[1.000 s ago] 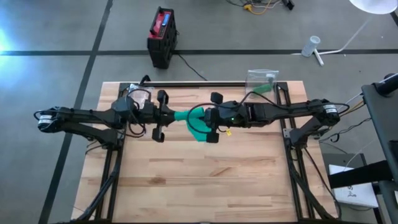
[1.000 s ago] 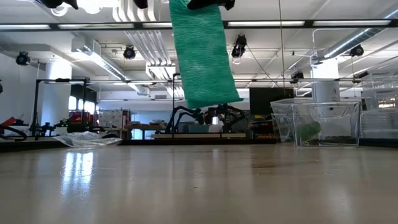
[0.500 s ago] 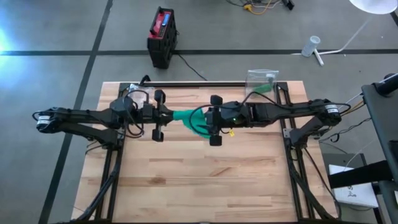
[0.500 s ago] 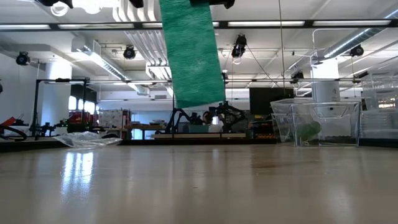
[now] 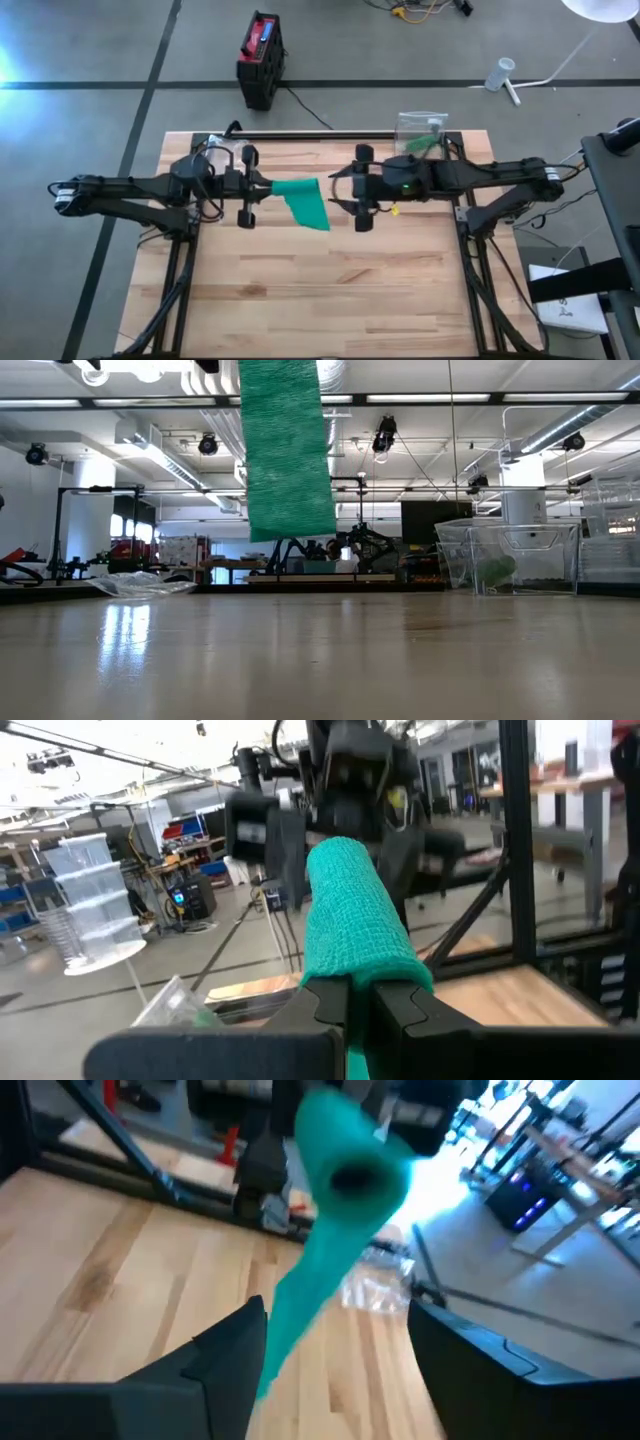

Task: Roll bandage
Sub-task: Roll the dark green bandage

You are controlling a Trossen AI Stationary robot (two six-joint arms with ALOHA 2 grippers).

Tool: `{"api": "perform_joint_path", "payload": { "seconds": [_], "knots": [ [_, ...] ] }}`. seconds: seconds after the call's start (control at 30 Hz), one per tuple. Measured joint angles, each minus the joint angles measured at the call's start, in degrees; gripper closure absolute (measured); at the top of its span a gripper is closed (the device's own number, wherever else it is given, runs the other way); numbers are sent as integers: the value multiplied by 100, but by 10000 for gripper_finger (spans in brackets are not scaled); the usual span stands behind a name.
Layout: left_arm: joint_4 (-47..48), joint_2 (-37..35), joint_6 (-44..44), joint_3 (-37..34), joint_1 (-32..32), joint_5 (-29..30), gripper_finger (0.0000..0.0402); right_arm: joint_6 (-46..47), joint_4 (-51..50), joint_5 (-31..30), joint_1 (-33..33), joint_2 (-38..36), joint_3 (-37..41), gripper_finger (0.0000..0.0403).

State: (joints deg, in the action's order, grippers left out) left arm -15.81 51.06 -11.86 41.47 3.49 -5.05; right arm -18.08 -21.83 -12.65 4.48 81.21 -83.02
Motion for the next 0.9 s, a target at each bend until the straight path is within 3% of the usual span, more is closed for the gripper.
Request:
{"api": "perform_joint_path", "payload": {
  "seconds": [0.2, 0.43, 0.9],
  "knots": [
    [333, -68, -755, 0, 0, -104, 401, -421, 865, -1, 231, -157, 106, 172],
    [405, -58, -994, 0, -2, -158, 401, -836, 1715, 103, 259, 58, 327, 189],
    [567, -136, -1344, 0, -4, -663, 401, -984, 1612, 71, 253, 135, 358, 222]
  ]
}}
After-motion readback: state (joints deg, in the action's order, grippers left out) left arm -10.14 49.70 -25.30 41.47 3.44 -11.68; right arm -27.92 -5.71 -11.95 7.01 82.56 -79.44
